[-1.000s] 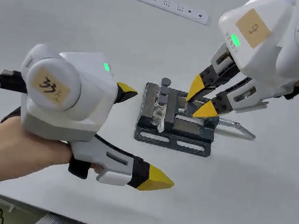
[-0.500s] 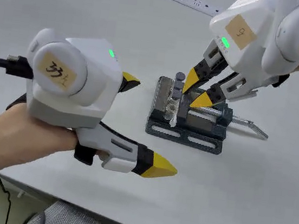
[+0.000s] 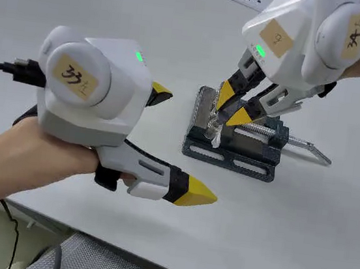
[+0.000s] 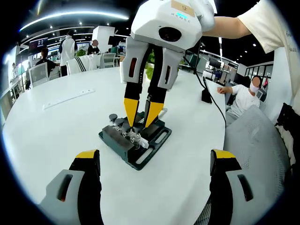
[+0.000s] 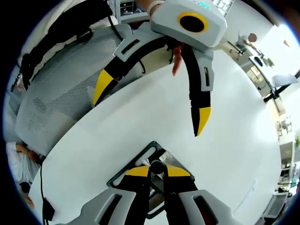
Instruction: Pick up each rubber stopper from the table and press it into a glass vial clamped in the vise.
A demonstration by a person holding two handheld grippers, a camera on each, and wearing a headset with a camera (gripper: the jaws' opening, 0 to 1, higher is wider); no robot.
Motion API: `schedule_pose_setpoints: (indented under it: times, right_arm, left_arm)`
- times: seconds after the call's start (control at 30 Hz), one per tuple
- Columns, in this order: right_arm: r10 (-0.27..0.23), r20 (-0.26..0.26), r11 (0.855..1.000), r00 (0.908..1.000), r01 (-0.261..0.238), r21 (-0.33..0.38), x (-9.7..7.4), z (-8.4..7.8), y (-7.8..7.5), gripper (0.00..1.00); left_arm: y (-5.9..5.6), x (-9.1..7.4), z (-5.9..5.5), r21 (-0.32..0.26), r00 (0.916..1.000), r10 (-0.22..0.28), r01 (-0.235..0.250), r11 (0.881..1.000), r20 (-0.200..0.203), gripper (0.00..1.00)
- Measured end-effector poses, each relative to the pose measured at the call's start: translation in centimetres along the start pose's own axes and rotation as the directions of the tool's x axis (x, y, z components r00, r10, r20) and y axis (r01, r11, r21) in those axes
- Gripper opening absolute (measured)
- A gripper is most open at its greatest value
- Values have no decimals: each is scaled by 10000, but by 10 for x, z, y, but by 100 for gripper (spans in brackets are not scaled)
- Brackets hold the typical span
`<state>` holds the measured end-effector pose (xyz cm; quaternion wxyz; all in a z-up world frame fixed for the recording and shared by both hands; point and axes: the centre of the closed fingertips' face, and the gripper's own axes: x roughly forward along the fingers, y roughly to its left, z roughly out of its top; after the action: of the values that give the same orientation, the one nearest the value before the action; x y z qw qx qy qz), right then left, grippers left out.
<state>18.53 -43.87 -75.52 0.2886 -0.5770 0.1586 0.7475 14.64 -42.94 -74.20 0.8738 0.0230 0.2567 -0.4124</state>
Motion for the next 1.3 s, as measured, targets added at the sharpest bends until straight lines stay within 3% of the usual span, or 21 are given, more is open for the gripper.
schedule_pose_setpoints:
  times: [0.63, 1.3]
  right_arm:
    - [641, -29, 9979, 9979, -641, -11, 11, -6, 1, 6]
    - [703, -495, 9974, 9963, -696, 169, 13, -6, 0, 5]
  left_arm:
    - [3, -2, -7, -195, 10000, 13, -14, 9998, -75, 95]
    - [-1, -1, -9, -264, 10000, -62, 60, 9996, -75, 95]
